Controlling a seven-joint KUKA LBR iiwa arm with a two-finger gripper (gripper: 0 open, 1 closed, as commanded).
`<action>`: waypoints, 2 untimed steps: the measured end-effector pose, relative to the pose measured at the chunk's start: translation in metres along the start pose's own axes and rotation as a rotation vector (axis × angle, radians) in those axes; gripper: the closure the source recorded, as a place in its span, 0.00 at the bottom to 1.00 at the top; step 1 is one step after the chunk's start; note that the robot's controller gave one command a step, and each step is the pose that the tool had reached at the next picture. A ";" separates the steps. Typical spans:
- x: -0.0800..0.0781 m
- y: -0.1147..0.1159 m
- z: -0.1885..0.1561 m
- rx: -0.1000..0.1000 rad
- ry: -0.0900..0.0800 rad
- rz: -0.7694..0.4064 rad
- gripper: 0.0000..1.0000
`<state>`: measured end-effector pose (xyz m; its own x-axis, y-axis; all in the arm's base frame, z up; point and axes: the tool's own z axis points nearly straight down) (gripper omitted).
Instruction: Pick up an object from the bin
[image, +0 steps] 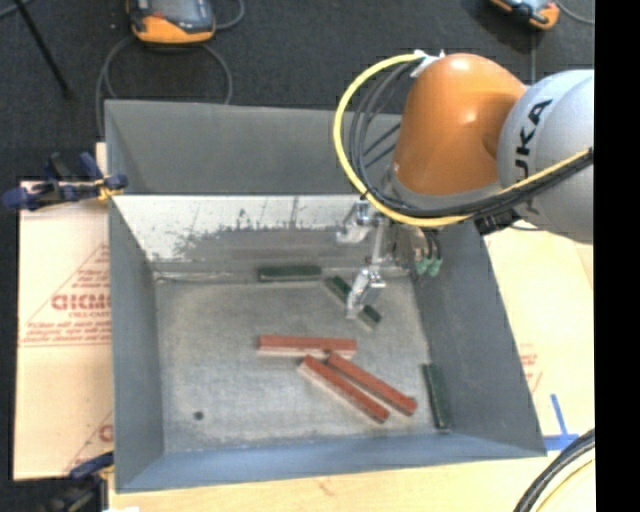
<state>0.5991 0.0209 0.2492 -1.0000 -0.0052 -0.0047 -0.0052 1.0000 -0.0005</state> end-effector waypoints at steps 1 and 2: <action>0.011 0.011 0.067 -0.002 -0.004 0.057 0.00; 0.030 0.025 0.150 -0.002 -0.002 0.102 0.00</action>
Offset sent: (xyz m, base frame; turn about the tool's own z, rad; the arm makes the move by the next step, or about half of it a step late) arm -0.0390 0.0307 -0.1792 0.1203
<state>0.5700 0.0453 0.0993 -0.9953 0.0965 -0.0071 0.0965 0.9953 0.0026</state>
